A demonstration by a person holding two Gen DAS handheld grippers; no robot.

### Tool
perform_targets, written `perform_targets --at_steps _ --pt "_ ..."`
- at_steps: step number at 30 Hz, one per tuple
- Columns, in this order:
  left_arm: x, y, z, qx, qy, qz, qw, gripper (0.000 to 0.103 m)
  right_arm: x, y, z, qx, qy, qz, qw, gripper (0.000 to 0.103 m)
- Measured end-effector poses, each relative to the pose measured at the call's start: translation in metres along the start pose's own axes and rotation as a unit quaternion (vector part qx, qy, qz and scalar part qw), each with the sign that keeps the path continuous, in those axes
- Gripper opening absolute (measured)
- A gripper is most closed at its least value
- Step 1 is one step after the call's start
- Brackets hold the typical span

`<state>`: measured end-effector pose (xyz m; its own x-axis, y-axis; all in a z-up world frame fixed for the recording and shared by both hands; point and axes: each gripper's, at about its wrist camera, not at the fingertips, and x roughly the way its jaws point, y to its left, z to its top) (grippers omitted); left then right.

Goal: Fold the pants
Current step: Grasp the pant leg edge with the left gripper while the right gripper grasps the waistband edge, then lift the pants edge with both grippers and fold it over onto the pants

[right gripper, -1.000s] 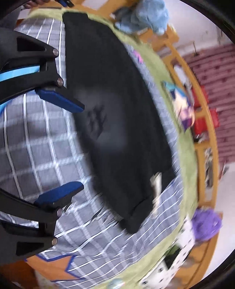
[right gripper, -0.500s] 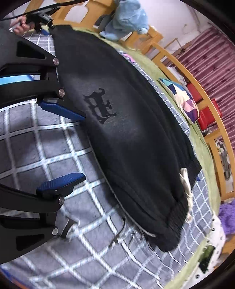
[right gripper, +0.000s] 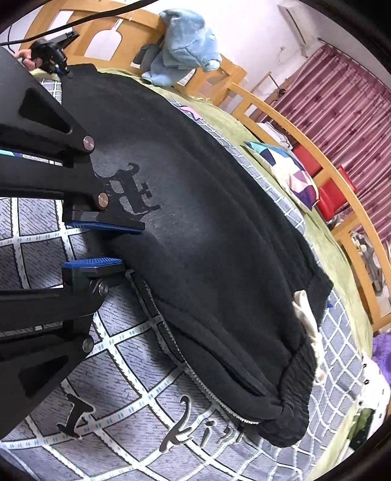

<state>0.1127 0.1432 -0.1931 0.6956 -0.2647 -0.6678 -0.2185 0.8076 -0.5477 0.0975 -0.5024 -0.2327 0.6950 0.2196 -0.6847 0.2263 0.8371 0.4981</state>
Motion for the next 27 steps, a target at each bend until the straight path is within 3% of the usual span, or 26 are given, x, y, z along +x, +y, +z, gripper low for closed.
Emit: perform_targets --at_steps 3,8,14,21,23,27 --pt "-0.011 -0.017 0.018 0.028 -0.019 -0.006 0.9994 0.011 -0.014 0.02 0.012 -0.034 -0.019 -0.005 0.999 0.015" --pt "-0.004 -0.049 0.061 0.074 -0.047 -0.001 0.9961 0.011 -0.017 0.05 0.058 -0.058 -0.039 0.021 0.997 0.015" --pt "0.023 -0.078 0.113 0.104 -0.077 0.011 0.9915 0.011 0.017 0.091 0.111 -0.107 -0.052 0.019 0.993 0.015" --pt "0.103 -0.096 0.157 0.13 -0.068 0.051 0.9879 0.011 0.086 0.113 0.17 -0.114 -0.06 -0.005 0.992 0.016" --pt "0.123 -0.092 0.157 0.127 -0.058 0.069 0.9878 0.011 0.111 0.109 0.18 -0.096 -0.038 -0.011 0.995 0.021" --pt "0.132 -0.088 0.151 0.125 -0.047 0.086 0.9873 0.014 0.145 0.108 0.176 -0.098 -0.01 -0.049 0.994 0.043"
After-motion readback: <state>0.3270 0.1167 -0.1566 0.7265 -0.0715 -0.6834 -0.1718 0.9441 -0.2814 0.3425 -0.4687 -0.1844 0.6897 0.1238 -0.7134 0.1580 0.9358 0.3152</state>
